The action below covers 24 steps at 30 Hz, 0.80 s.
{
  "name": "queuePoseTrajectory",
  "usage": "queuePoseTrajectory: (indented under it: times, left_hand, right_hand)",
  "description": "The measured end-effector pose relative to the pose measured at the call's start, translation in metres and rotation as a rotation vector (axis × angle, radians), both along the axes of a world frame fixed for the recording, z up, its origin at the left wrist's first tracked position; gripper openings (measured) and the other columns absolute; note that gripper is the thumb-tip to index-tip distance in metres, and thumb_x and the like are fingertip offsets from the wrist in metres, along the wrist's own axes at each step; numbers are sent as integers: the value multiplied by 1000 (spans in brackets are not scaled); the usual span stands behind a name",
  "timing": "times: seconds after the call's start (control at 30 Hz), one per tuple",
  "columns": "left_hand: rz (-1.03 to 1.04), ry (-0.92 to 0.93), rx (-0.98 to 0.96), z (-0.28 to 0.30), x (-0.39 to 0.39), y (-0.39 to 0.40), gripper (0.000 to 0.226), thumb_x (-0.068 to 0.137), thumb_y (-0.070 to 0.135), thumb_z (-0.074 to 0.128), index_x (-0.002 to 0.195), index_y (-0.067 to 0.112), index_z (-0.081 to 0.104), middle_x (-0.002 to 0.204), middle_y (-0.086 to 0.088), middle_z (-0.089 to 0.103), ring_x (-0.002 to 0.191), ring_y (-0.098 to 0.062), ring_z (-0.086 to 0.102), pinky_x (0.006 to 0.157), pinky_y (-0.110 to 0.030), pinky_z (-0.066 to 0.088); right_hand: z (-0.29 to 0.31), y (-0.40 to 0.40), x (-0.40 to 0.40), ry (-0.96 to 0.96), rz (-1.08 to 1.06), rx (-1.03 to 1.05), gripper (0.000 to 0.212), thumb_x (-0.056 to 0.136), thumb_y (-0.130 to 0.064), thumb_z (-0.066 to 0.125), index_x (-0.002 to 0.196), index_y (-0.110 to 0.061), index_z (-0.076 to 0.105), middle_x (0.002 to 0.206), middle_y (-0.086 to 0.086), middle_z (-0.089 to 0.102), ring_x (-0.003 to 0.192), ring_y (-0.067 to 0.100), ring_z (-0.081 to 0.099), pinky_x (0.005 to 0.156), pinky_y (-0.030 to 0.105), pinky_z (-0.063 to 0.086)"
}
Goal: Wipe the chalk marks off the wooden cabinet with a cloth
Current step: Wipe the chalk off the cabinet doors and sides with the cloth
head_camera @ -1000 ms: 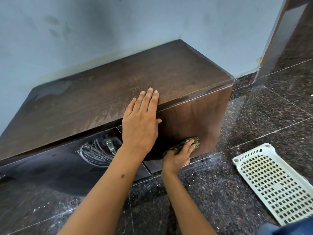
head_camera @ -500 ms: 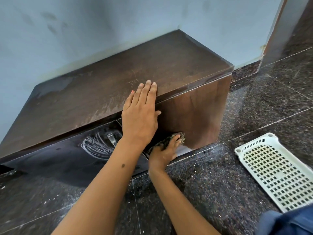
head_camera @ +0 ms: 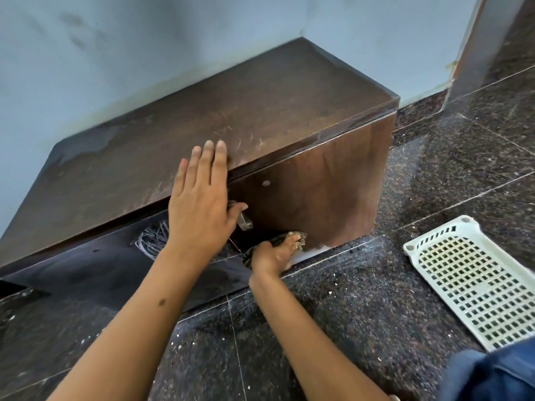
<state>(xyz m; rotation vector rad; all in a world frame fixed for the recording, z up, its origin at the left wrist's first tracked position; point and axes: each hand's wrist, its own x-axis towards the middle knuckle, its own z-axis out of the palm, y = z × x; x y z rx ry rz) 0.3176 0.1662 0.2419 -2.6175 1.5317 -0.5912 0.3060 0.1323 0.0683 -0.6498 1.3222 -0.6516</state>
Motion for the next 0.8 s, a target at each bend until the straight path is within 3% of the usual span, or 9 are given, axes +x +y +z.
queuePoseTrajectory:
  times: [0.13,0.23,0.3,0.43,0.5,0.57,0.7,0.8]
  left_hand:
    - [-5,9,-28,-4,4,3,88,79,40,69,147,7,23,152,-14,26,141,-31,23,115,-41,16]
    - [-2,17,-53,-6,4,2,87,78,38,71,146,7,26,151,-14,28,140,-32,25,114,-42,18]
    - [-5,21,-54,-5,4,2,87,78,38,71,146,7,26,151,-14,28,140,-32,25,114,-42,18]
    - [0,17,-59,-6,5,1,87,77,37,71,146,8,26,150,-14,30,140,-32,26,114,-43,20]
    - [-1,30,-55,-6,4,2,87,78,35,71,146,8,24,151,-13,27,141,-32,23,114,-42,18]
    - [-8,40,-32,-4,4,3,88,79,32,70,148,10,19,154,-11,22,143,-29,18,116,-40,13]
    - [-25,43,-26,-3,7,6,90,78,28,72,148,12,19,154,-9,21,143,-27,18,116,-37,12]
    - [-16,49,-29,-3,6,5,90,78,29,73,148,13,19,155,-8,21,143,-27,18,116,-36,12]
  right_hand:
    - [-41,-26,-8,44,-71,96,72,85,-3,43,149,-24,20,149,13,34,124,38,42,105,41,39]
    - [-75,-55,-40,27,-106,153,49,86,2,40,130,-19,45,128,15,53,102,32,55,91,37,47]
    - [-85,-69,-55,-22,-143,158,45,88,5,36,125,-16,50,119,17,56,91,27,56,84,32,45]
    - [-67,-42,-28,106,-105,-29,68,86,-2,41,147,-26,26,146,9,40,122,38,46,106,41,37]
    - [-55,-10,-5,83,-26,-139,73,84,-7,41,148,-33,15,152,11,30,130,37,39,110,49,32]
    - [-42,7,4,12,-35,-99,74,85,-3,38,150,-30,15,155,8,22,136,32,32,113,48,26]
    - [-51,-16,-5,13,-97,65,72,86,-1,37,149,-29,19,153,12,25,128,37,37,111,42,31]
    - [-70,-53,-40,-37,-144,186,46,89,3,35,132,-15,44,130,19,54,107,31,56,104,44,41]
